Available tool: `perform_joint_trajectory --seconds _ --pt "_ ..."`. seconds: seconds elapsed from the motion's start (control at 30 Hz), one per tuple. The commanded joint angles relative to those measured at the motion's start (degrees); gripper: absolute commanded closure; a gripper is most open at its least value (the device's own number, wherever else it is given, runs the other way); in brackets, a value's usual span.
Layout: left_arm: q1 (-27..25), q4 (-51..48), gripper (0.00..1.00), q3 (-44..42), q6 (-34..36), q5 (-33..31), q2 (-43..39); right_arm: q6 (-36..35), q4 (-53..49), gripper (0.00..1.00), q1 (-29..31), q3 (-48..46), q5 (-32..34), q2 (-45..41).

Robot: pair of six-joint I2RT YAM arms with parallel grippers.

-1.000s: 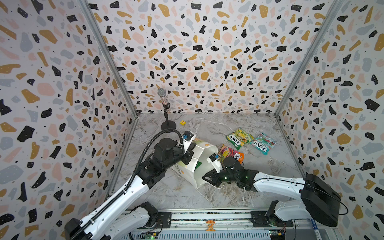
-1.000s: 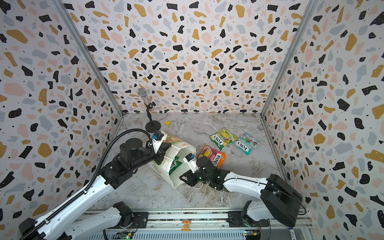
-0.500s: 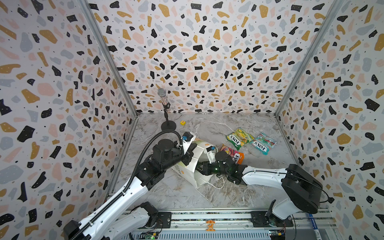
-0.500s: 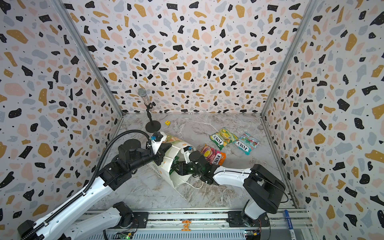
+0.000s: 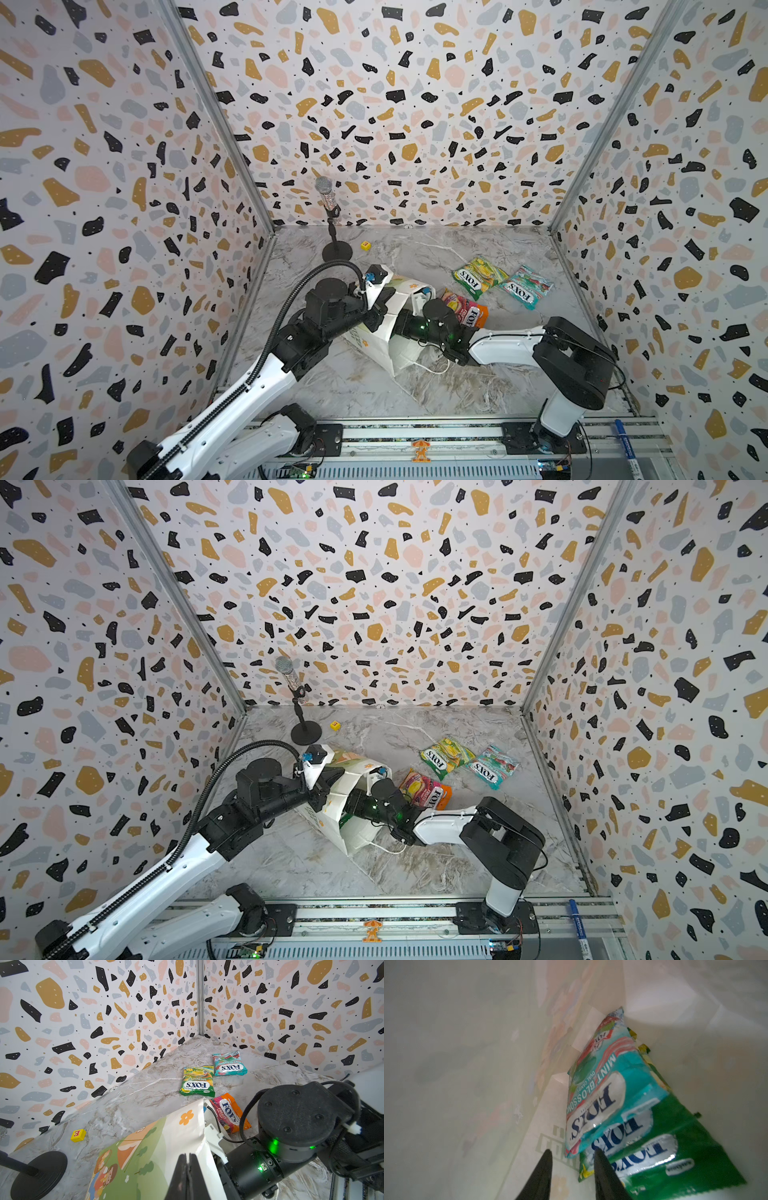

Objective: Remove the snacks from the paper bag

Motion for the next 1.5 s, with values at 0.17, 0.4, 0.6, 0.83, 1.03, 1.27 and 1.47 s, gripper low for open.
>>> perform_joint_trajectory --seconds 0.17,0.4,0.6,0.83,1.03,1.27,1.47 --pt "0.02 2.79 1.0 -0.52 0.76 0.99 -0.85 3.82 -1.96 0.57 -0.17 3.78 5.22 1.06" --pt "0.02 2.75 1.0 -0.55 0.84 0.98 -1.03 4.12 -3.68 0.52 -0.03 3.44 7.2 0.82" --pt "0.02 2.74 1.0 -0.52 0.88 1.15 -1.11 4.41 -4.34 0.51 0.01 4.82 7.66 2.63" --pt "0.02 2.75 1.0 -0.56 0.87 1.29 -1.17 3.74 -4.32 0.51 -0.11 8.07 8.21 5.93" --pt "-0.01 2.61 1.0 -0.52 0.98 1.21 -1.32 2.84 -4.68 0.53 -0.85 11.69 7.37 9.67" --pt "0.02 2.47 1.0 -0.52 0.9 -1.16 -1.58 0.33 -6.28 0.86 -0.87 13.5 6.66 10.74" --pt "0.02 1.21 1.0 0.09 0.63 -6.27 -0.75 -3.19 -7.38 1.0 -0.32 10.17 8.27 6.52"
